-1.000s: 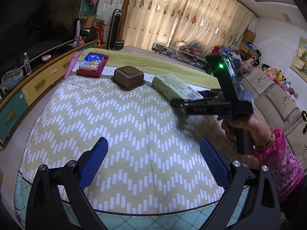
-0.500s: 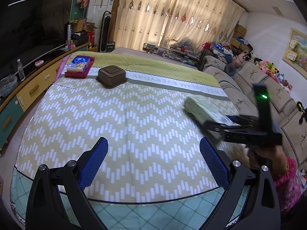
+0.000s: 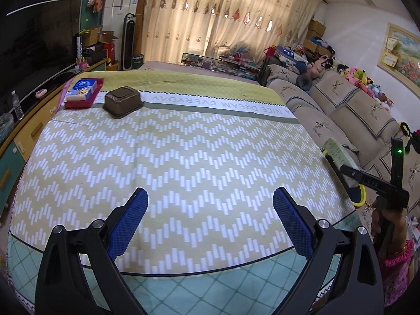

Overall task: Collect trash
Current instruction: 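Carry the white box over the bin and open the right gripper, then grasp the brown square container with the left gripper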

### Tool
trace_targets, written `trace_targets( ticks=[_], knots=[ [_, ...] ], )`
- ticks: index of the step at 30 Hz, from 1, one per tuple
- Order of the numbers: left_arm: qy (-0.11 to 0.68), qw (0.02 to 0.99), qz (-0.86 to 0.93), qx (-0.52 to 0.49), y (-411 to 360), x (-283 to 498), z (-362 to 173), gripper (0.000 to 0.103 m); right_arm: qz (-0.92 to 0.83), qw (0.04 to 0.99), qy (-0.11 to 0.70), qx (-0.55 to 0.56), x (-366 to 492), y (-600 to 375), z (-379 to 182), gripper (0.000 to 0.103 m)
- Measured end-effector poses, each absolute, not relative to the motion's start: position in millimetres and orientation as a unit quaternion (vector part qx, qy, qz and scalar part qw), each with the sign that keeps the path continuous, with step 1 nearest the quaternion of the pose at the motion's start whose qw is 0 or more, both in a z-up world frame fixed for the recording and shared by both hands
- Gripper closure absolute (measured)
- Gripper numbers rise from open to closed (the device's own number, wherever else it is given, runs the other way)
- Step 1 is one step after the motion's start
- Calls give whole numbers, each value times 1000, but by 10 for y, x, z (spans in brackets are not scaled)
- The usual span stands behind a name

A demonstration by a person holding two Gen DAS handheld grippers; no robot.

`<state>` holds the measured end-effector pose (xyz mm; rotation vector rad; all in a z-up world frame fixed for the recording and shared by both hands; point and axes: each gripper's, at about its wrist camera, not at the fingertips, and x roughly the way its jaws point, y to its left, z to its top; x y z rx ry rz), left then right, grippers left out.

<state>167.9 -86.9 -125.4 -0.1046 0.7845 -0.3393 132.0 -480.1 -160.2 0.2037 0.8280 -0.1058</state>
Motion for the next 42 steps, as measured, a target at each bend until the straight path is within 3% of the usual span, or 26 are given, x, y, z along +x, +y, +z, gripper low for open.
trace_targets(
  ticks=[8,12,24,33,42],
  knots=[
    [389,906,-165,-39,-995,1744,-1244,8,-183,886,409,118,1253,-5530,-1932,34],
    [393,905,-162,-28,-1043,1790,-1271,8,-218,878,405,134,1200,-5756,-2011,23],
    [400,907,-133,-8,-815,2254,-1283,8,-206,888,385,147,1236,-5635,-1955,20],
    [401,905,-134,58,-509,2987,-1253,8,-212,887,384,144,1369,-5479,-1880,20],
    [413,893,-173,51,-123,3777,-1300,8,-239,883,378,143,1474,-5419,-1797,20]
  ],
)
